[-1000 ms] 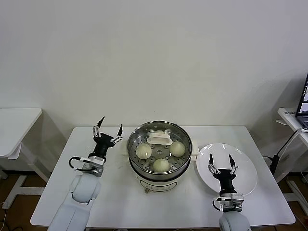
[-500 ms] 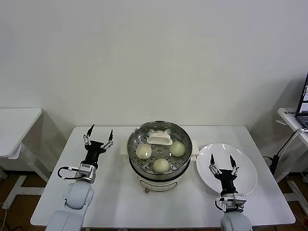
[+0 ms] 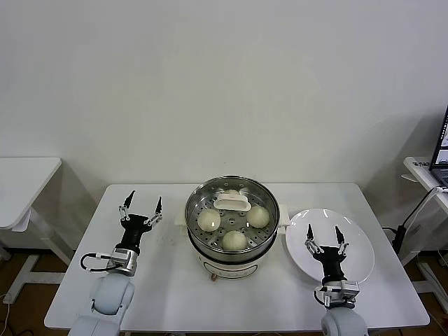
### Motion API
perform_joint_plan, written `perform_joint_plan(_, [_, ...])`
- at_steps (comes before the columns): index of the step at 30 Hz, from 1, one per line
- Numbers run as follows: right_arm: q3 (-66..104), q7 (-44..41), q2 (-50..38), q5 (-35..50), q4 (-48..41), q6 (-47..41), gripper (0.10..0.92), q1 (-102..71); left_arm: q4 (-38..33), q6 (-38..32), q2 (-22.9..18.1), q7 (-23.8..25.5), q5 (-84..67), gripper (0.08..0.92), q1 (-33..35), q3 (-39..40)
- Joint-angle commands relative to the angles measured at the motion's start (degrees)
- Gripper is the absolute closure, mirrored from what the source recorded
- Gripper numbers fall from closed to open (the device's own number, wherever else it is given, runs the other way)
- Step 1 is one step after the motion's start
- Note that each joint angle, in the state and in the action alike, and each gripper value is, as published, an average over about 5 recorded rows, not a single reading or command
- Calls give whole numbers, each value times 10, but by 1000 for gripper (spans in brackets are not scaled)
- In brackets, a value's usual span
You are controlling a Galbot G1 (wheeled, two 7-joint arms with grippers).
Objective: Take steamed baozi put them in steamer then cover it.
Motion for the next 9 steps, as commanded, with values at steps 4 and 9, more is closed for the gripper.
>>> perform_joint_plan(4, [1, -1, 1, 2, -1, -1, 203, 1, -2, -7, 0, 3, -7, 177, 11, -2])
perform_joint_plan(9, [2, -1, 2, 1, -3, -1, 203, 1, -3, -7, 0, 3, -7, 177, 13, -1])
